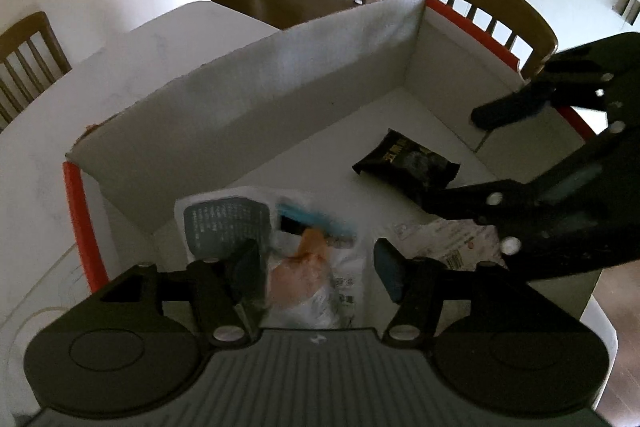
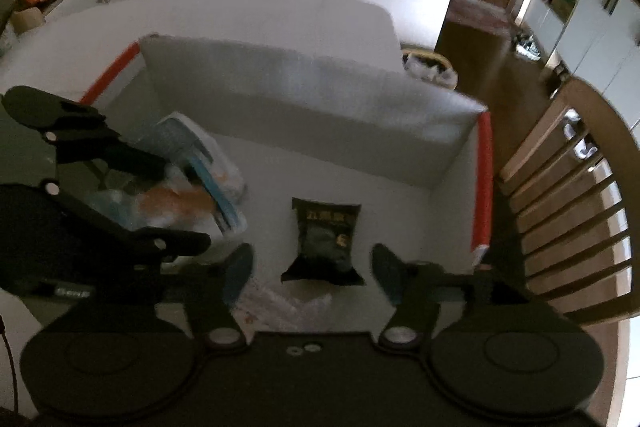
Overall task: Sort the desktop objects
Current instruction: 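Open the right tool releasing the black bag while left releases its packet, then withdraw both tools from the box back toward the turntable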
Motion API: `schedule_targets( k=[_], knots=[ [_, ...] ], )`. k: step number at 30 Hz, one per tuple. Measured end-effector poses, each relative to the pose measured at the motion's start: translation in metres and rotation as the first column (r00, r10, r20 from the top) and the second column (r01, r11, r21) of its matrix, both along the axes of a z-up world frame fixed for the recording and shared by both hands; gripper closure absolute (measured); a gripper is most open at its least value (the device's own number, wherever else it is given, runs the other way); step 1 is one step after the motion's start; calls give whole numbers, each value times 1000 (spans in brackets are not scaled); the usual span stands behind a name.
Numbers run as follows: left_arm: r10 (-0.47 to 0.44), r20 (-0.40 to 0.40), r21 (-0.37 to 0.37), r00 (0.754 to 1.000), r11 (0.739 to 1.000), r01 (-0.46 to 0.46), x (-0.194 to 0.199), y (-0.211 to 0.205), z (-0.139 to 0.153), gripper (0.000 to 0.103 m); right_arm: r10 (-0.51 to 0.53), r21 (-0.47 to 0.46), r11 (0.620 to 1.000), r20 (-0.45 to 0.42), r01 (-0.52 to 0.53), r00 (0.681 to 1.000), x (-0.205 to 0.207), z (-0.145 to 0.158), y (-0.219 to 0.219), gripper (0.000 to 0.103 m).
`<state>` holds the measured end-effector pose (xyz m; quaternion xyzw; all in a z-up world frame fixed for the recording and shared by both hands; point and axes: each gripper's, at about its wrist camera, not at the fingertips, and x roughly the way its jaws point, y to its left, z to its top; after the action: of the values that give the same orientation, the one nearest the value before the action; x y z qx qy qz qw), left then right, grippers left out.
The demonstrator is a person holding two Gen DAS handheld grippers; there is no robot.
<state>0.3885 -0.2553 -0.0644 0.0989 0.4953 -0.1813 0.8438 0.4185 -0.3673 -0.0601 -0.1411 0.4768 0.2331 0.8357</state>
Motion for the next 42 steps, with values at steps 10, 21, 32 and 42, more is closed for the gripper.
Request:
schedule_targets(
  k=[10, 21, 32, 42],
  knots=[
    [25, 53, -31, 998, 999, -23, -16, 6, 20, 34, 10, 72, 997, 50, -14, 999, -17, 29, -8, 28],
    [41, 130, -69, 991, 997, -32, -45, 18, 52, 34, 7, 96, 995, 99, -17, 995, -45, 49, -11, 25],
    [28, 208, -100, 978, 995, -8, -83, 28, 80, 34, -7, 151, 988, 136, -14, 991, -80, 72, -8, 24],
    [48, 260, -132, 965, 991, -14, -117, 62, 92, 34, -42, 196, 980, 146, 13, 988, -116, 91, 7, 23]
  ],
)
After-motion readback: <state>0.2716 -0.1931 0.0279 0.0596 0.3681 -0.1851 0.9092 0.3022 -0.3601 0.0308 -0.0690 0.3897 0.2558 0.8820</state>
